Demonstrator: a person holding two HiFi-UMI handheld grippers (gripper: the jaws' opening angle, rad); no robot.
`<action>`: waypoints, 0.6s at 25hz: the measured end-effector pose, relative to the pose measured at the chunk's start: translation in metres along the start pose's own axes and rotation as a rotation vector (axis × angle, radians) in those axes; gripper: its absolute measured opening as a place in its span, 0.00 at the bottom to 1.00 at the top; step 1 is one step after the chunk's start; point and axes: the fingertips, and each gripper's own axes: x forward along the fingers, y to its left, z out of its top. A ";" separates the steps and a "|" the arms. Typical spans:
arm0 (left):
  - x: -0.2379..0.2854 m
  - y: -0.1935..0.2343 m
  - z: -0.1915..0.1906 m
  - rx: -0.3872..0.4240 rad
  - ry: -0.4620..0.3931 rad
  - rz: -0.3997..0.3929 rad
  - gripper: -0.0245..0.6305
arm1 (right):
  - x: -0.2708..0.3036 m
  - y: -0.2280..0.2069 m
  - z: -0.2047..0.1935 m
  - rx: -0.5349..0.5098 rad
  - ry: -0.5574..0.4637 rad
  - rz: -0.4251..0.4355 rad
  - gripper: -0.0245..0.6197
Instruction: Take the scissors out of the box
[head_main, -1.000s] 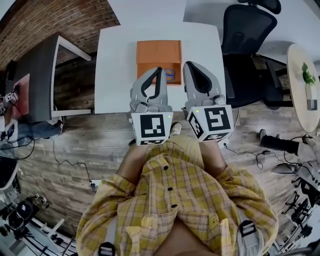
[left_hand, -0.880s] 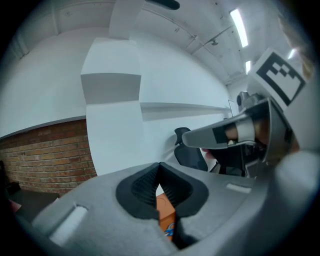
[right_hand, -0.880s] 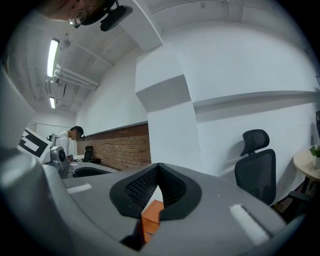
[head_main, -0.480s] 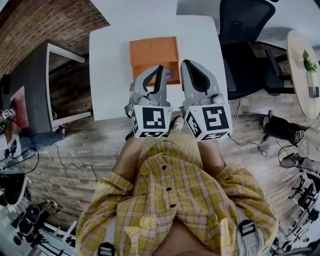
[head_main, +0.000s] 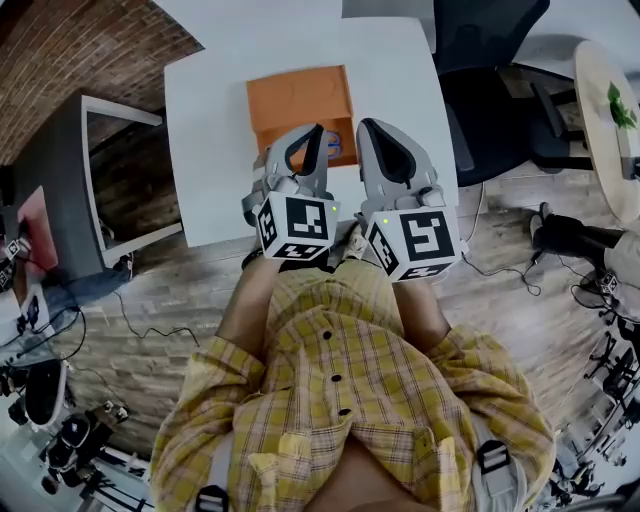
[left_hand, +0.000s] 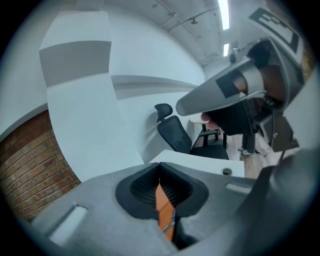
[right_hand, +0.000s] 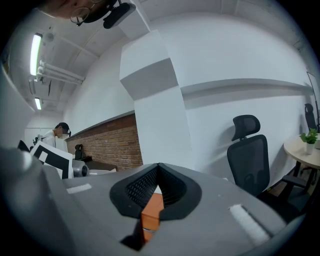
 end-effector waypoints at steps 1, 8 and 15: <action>0.004 -0.001 -0.004 0.009 0.012 -0.014 0.04 | 0.001 -0.001 -0.001 0.010 0.002 -0.001 0.05; 0.031 -0.017 -0.034 0.104 0.108 -0.139 0.07 | 0.005 -0.011 -0.004 0.041 0.010 -0.020 0.05; 0.053 -0.034 -0.065 0.241 0.183 -0.280 0.13 | 0.013 -0.014 -0.010 0.078 0.022 -0.020 0.05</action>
